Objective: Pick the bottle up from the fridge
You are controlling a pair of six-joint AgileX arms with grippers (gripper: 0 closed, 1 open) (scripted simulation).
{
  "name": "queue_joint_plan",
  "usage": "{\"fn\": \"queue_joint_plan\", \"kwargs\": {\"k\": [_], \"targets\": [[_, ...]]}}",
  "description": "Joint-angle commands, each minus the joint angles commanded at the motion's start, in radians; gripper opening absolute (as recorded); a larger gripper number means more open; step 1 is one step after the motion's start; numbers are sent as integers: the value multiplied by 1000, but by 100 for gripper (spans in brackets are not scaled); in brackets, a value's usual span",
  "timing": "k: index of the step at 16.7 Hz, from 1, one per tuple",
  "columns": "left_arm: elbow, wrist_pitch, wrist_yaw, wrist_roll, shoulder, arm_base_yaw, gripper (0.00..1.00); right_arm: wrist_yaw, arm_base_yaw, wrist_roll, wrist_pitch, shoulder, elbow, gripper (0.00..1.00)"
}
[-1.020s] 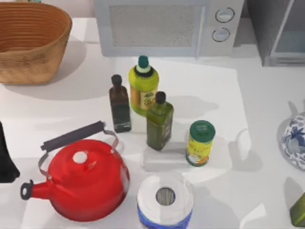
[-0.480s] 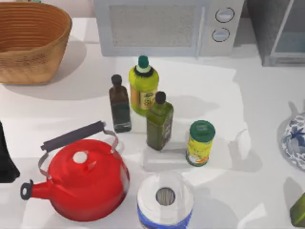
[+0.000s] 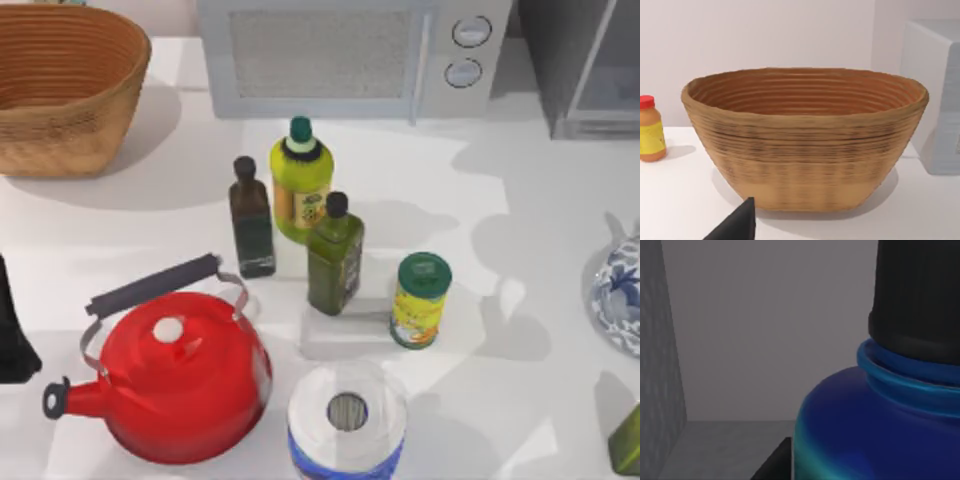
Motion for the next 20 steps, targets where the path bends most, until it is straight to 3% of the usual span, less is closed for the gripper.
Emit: {"fn": "queue_joint_plan", "kwargs": {"k": [5, 13, 20], "targets": [[0, 0, 0, 0, 0, 0, 100, -13, -10, 1, 38, -56, -75, 0], [0, 0, 0, 0, 0, 0, 100, -54, -50, 4, 166, -247, -434, 0], [0, 0, 0, 0, 0, 0, 100, -59, -47, 4, 181, -272, -451, 0]]}}
